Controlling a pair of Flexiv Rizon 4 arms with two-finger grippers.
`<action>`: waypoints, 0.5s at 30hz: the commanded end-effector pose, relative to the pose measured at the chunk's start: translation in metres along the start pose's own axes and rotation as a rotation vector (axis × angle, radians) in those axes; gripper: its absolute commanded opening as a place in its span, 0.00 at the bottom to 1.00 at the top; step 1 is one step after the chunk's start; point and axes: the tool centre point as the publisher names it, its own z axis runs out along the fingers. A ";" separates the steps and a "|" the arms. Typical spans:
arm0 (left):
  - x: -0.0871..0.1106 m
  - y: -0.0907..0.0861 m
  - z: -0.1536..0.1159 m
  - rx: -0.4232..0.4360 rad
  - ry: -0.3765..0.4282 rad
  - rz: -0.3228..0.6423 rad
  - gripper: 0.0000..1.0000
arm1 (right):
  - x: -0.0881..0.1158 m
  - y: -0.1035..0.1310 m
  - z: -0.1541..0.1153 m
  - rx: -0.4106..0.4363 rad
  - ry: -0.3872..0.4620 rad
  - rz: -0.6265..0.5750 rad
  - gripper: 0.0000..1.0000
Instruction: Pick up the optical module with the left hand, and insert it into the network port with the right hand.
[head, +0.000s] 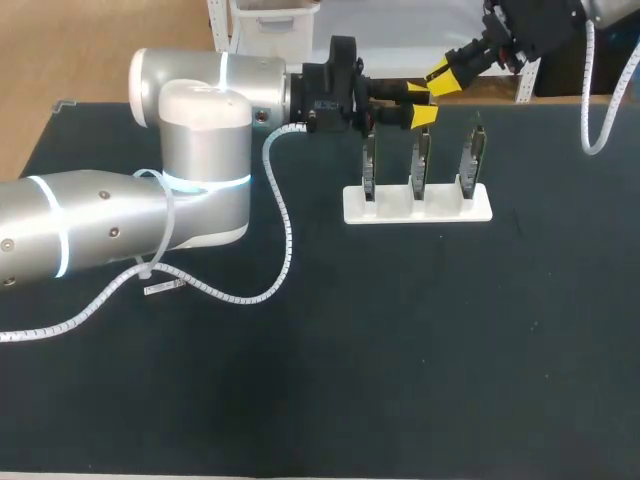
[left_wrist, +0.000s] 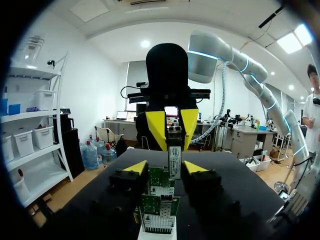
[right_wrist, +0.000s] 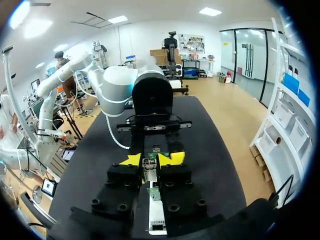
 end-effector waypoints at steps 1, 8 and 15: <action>0.001 0.000 0.001 -0.002 -0.002 0.002 1.00 | 0.001 0.002 0.001 0.006 -0.003 0.000 0.00; 0.000 0.003 -0.008 0.009 0.004 -0.035 1.00 | 0.001 0.001 0.002 0.006 -0.006 0.001 0.00; 0.009 0.007 -0.019 0.009 0.146 -0.019 1.00 | 0.002 -0.001 0.000 0.011 -0.024 0.004 0.00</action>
